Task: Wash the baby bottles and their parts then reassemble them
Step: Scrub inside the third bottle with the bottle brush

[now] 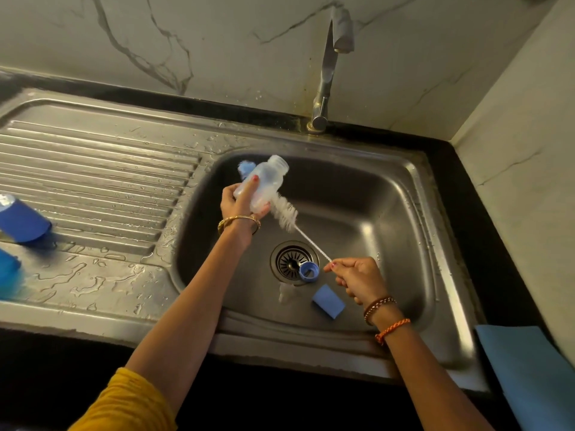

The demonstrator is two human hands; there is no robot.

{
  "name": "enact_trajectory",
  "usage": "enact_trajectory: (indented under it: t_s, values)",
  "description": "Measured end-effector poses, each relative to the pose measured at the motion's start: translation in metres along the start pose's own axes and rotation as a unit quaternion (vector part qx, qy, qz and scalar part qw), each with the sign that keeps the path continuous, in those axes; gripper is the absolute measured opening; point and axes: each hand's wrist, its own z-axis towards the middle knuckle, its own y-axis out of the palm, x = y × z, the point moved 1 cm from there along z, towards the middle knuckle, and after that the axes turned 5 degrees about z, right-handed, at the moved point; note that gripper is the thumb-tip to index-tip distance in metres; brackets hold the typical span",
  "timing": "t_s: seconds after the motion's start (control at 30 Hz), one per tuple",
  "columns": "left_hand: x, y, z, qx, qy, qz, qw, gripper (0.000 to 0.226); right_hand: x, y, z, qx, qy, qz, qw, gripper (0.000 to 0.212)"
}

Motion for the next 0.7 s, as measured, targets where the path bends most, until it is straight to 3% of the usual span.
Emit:
enact_trajectory:
  t_s: [0.1,0.2,0.4,0.47,0.57,0.7]
  values:
    - [0.002,-0.001,-0.001,0.005,0.012,-0.008,1.0,0.025,0.003,0.0,0.006,0.068,-0.077,-0.011,0.995,0.029]
    - [0.007,-0.003,0.001,0.007,-0.017,-0.031,0.999,0.012,0.005,-0.002,0.008,0.084,-0.138,0.021,0.987,0.033]
    - [-0.001,-0.006,0.0,-0.1,-0.026,-0.028,0.994,0.057,0.006,0.004,0.009,0.05,-0.161,-0.051,0.984,0.02]
    - [0.0,-0.006,-0.003,-0.087,-0.022,-0.032,0.995,0.048,0.008,0.001,0.011,0.041,-0.142,-0.04,0.988,0.021]
    - [0.002,-0.004,-0.002,-0.02,-0.079,-0.108,0.991,0.035,0.008,0.0,0.012,0.03,-0.121,-0.018,0.992,0.023]
    - [0.002,-0.004,0.0,0.045,-0.122,-0.142,0.981,0.036,0.007,0.001,0.009,0.004,-0.104,-0.009,0.995,0.026]
